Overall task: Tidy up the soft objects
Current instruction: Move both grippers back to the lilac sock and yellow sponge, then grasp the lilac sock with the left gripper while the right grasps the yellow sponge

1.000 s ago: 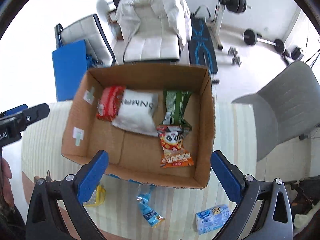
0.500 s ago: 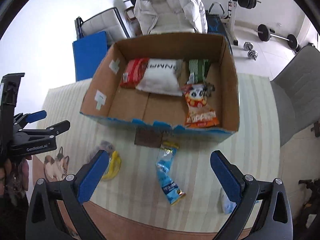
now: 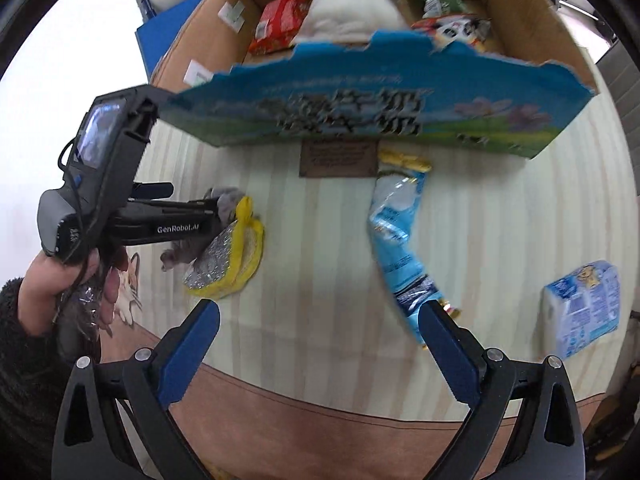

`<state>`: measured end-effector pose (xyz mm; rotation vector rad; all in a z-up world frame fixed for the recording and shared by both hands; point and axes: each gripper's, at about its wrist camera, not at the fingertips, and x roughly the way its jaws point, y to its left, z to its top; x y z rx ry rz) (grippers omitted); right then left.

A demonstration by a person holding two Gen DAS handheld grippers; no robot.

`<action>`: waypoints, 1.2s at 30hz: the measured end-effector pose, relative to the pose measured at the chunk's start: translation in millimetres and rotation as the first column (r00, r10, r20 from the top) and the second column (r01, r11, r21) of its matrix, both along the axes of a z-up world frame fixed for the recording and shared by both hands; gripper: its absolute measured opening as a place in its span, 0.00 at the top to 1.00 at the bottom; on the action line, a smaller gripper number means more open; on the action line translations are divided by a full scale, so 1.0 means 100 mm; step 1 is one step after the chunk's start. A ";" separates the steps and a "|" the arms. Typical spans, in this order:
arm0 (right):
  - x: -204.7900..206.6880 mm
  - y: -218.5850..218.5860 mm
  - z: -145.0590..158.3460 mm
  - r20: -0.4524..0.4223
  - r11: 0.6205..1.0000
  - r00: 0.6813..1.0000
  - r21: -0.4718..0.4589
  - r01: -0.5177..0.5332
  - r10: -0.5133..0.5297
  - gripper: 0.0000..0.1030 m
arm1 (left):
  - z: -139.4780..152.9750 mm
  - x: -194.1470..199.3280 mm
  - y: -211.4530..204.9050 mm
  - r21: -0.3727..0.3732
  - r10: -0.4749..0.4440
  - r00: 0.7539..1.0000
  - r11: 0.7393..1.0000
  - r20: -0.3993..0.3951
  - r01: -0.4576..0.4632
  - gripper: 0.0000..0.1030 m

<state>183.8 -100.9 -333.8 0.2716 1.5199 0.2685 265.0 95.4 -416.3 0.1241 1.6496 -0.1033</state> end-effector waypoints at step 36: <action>0.09 0.82 -0.70 -0.173 0.984 0.969 0.059 -0.167 0.174 0.30 | -0.12 -0.86 0.48 -0.020 0.197 0.976 0.980 -0.088 -0.200 0.46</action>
